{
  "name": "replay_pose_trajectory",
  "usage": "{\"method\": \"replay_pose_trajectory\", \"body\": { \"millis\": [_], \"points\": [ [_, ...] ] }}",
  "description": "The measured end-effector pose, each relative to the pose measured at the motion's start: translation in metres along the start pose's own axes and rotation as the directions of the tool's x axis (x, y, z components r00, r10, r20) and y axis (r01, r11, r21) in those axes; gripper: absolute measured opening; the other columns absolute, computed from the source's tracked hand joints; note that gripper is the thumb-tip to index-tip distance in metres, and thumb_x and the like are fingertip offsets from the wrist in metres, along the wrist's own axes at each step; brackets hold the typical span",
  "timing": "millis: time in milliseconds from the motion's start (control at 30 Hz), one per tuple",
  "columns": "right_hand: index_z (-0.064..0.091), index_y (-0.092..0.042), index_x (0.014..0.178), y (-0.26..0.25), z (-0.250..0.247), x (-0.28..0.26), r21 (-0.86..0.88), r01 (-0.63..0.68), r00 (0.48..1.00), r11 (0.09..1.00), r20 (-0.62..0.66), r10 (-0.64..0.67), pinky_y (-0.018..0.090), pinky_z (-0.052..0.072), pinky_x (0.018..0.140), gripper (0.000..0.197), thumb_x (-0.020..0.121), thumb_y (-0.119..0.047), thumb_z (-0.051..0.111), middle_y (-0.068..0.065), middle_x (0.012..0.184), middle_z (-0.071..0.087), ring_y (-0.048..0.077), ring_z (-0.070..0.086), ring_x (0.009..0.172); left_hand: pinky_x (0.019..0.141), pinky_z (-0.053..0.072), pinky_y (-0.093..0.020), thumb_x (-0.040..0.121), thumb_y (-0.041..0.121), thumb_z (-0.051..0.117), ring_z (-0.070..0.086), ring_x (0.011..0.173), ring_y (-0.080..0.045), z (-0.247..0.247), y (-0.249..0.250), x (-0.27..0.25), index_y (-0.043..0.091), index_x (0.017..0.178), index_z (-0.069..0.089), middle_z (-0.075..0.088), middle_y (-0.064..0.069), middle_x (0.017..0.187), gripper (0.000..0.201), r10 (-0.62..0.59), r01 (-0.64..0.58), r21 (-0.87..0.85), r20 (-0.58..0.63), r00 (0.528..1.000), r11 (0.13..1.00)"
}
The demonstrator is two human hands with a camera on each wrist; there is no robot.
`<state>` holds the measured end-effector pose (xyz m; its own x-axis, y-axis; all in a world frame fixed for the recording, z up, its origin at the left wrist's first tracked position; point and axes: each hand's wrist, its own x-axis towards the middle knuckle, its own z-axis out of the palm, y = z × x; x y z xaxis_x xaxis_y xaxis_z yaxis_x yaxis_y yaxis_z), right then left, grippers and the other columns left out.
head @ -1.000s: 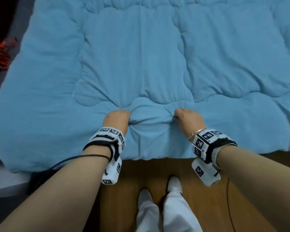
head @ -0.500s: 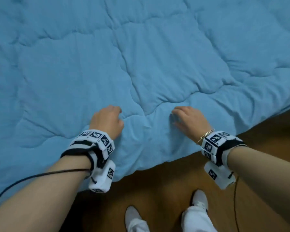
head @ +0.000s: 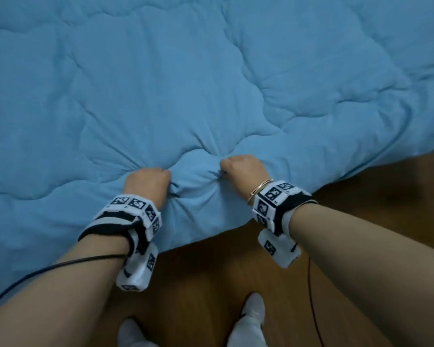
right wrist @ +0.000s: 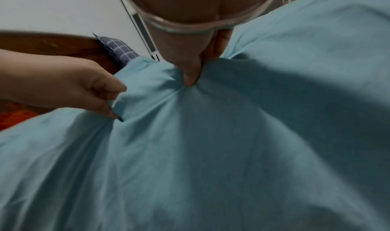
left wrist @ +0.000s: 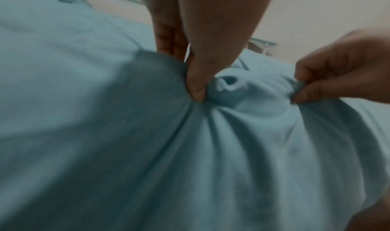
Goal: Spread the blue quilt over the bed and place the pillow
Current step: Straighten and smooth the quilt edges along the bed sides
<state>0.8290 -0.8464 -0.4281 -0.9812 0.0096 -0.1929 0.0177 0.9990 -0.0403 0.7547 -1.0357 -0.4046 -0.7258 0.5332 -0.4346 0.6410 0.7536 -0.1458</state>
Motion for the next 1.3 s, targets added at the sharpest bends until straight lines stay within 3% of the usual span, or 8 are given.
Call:
{"method": "replay_pose_trajectory", "body": {
  "millis": [133, 233, 367, 533, 667, 867, 1100, 1300],
  "points": [
    [0.062, -0.012, 0.059, 0.010, -0.016, -0.022, 0.056, 0.172, 0.977, 0.984, -0.142, -0.162, 0.021, 0.045, 0.043, 0.008, 0.056, -0.006, 0.061, 0.004, 0.050, 0.062, 0.022, 0.063, 0.042, 0.096, 0.047, -0.036, 0.094, 0.018, 0.042, 0.058, 0.121, -0.027, -0.035, 0.016, 0.003, 0.021, 0.128, 0.058, 0.059, -0.006, 0.133, 0.037, 0.021, -0.090, 0.226, 0.291, 0.957, 0.970],
    [0.065, -0.013, 0.102, 0.043, -0.023, -0.027, 0.185, 0.162, 0.983, 0.969, 0.052, -0.174, 0.036, 0.046, 0.081, 0.025, 0.085, -0.006, 0.048, 0.010, 0.098, 0.070, 0.028, 0.066, 0.092, 0.090, 0.049, -0.032, 0.092, 0.029, 0.049, 0.062, 0.115, -0.023, -0.059, 0.035, 0.019, 0.019, 0.120, 0.063, 0.063, -0.004, 0.127, 0.033, 0.025, -0.126, 0.235, 0.390, 0.921, 0.964],
    [0.065, -0.014, 0.109, 0.134, -0.025, -0.041, 0.207, -0.022, 0.991, 0.978, -0.126, 0.049, 0.041, 0.050, 0.079, 0.030, 0.082, -0.023, 0.055, 0.010, 0.107, 0.069, 0.032, 0.065, 0.097, 0.083, 0.047, -0.032, 0.088, 0.046, 0.053, 0.062, 0.108, -0.025, -0.091, 0.087, 0.054, 0.022, 0.102, 0.064, 0.065, -0.004, 0.114, 0.030, 0.124, -0.110, -0.172, 0.067, 0.990, 0.979],
    [0.040, -0.023, 0.137, 0.255, -0.021, -0.066, 0.022, -0.405, 0.900, 0.914, 0.186, 0.395, 0.040, 0.035, 0.101, 0.064, 0.079, -0.031, 0.067, 0.001, 0.144, 0.043, 0.025, 0.042, 0.131, 0.096, 0.047, -0.043, 0.084, 0.048, 0.059, 0.050, 0.123, -0.025, -0.108, 0.187, 0.104, 0.024, 0.131, 0.046, 0.049, -0.001, 0.131, 0.055, 0.298, -0.309, -0.376, -0.088, 0.950, 0.874],
    [0.047, -0.020, 0.129, 0.277, -0.021, -0.057, -0.095, -0.331, 0.923, 0.939, 0.176, 0.343, 0.039, 0.037, 0.095, 0.045, 0.086, -0.024, 0.058, 0.003, 0.134, 0.052, 0.025, 0.048, 0.124, 0.088, 0.046, -0.042, 0.081, 0.050, 0.062, 0.049, 0.119, -0.030, -0.104, 0.234, 0.127, 0.017, 0.128, 0.043, 0.046, -0.007, 0.127, 0.061, 0.307, -0.310, -0.286, -0.057, 0.950, 0.907],
    [0.055, -0.011, 0.117, 0.267, -0.022, -0.050, -0.079, -0.255, 0.910, 0.964, 0.319, 0.266, 0.036, 0.043, 0.089, 0.029, 0.092, -0.009, 0.041, 0.010, 0.120, 0.062, 0.030, 0.059, 0.112, 0.086, 0.049, -0.038, 0.091, 0.021, 0.051, 0.061, 0.110, -0.033, -0.095, 0.251, 0.147, 0.011, 0.110, 0.060, 0.063, -0.011, 0.117, 0.023, 0.374, -0.369, -0.087, 0.052, 0.926, 0.925],
    [0.059, -0.017, 0.112, 0.311, -0.039, -0.071, 0.062, -0.085, 0.940, 0.994, 0.336, 0.059, 0.038, 0.042, 0.091, 0.025, 0.091, -0.013, 0.046, 0.007, 0.114, 0.064, 0.030, 0.059, 0.107, 0.072, 0.043, -0.027, 0.084, 0.047, 0.058, 0.063, 0.099, -0.025, -0.136, 0.269, 0.159, 0.020, 0.085, 0.065, 0.064, -0.002, 0.093, 0.027, 0.385, -0.355, -0.149, 0.331, 0.862, 0.923],
    [0.052, -0.013, 0.121, 0.447, -0.024, -0.126, 0.195, -0.423, 0.904, 0.885, 0.146, 0.401, 0.044, 0.043, 0.094, 0.036, 0.088, -0.027, 0.057, 0.010, 0.121, 0.056, 0.031, 0.051, 0.113, 0.090, 0.048, -0.038, 0.086, 0.045, 0.058, 0.058, 0.110, -0.021, -0.182, 0.387, 0.188, 0.020, 0.112, 0.059, 0.059, 0.000, 0.116, 0.036, 0.356, -0.352, -0.425, -0.074, 0.932, 0.834]
  ]
}}
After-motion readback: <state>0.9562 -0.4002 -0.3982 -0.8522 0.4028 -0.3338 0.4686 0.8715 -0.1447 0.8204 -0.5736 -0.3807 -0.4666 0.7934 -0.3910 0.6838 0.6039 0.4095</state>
